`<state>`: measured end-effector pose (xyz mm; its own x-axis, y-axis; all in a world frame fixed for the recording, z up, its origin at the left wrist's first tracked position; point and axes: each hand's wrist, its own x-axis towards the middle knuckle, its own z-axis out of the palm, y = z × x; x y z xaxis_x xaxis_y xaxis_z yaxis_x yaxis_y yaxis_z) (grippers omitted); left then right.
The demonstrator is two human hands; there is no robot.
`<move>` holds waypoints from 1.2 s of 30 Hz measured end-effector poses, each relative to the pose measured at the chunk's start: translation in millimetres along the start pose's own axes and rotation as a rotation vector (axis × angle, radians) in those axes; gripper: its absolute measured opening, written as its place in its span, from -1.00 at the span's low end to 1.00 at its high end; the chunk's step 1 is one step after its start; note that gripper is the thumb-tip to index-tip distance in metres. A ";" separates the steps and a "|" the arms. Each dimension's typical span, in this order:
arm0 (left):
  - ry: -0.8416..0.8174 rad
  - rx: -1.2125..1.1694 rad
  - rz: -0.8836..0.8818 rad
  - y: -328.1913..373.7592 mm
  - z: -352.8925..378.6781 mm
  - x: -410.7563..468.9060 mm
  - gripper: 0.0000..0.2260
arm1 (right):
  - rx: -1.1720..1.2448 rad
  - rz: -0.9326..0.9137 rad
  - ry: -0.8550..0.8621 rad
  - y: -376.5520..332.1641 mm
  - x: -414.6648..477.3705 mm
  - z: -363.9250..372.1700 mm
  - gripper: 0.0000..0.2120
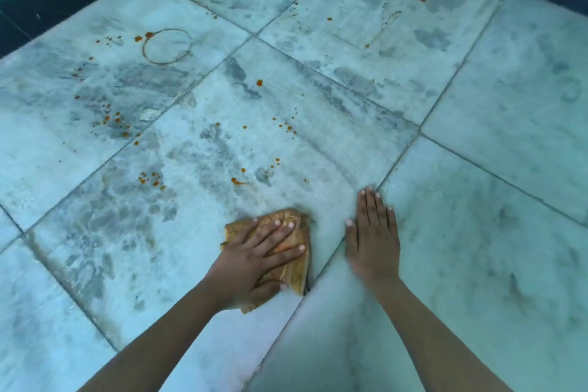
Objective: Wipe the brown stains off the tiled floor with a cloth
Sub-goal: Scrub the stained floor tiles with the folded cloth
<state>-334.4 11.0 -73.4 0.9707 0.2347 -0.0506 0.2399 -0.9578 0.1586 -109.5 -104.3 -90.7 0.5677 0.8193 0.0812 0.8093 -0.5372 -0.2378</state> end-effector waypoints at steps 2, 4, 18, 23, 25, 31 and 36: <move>-0.011 -0.020 0.019 -19.2 -1.3 -3.2 -0.49 | -0.017 -0.010 -0.001 6.3 2.1 0.1 -0.42; -0.011 -0.020 -0.034 -37.2 -6.7 23.8 -0.49 | -0.021 -0.005 -0.005 4.8 3.5 0.7 -0.41; 0.057 -0.066 -0.107 -57.5 -13.8 51.8 -0.50 | -0.021 -0.004 -0.003 4.0 2.5 -0.1 -0.42; -0.006 -0.085 -0.394 -57.3 -27.3 132.6 -0.38 | -0.020 -0.006 -0.013 4.6 1.4 -0.6 -0.43; -0.024 -0.049 -0.286 -33.2 -21.6 127.7 -0.39 | -0.018 -0.010 -0.007 4.7 2.2 -1.1 -0.43; 0.010 -0.059 -0.230 -57.0 -10.9 36.1 -0.44 | -0.017 -0.004 -0.005 4.2 2.2 -0.4 -0.42; -0.050 -0.088 -0.525 -73.7 -29.9 93.9 -0.34 | -0.003 -0.002 -0.033 -2.9 4.2 1.1 -0.43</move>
<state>-260.6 108.6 -60.4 0.7185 0.6685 -0.1920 0.6954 -0.6954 0.1814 -109.6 -99.1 -90.7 0.5611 0.8263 0.0498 0.8107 -0.5363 -0.2350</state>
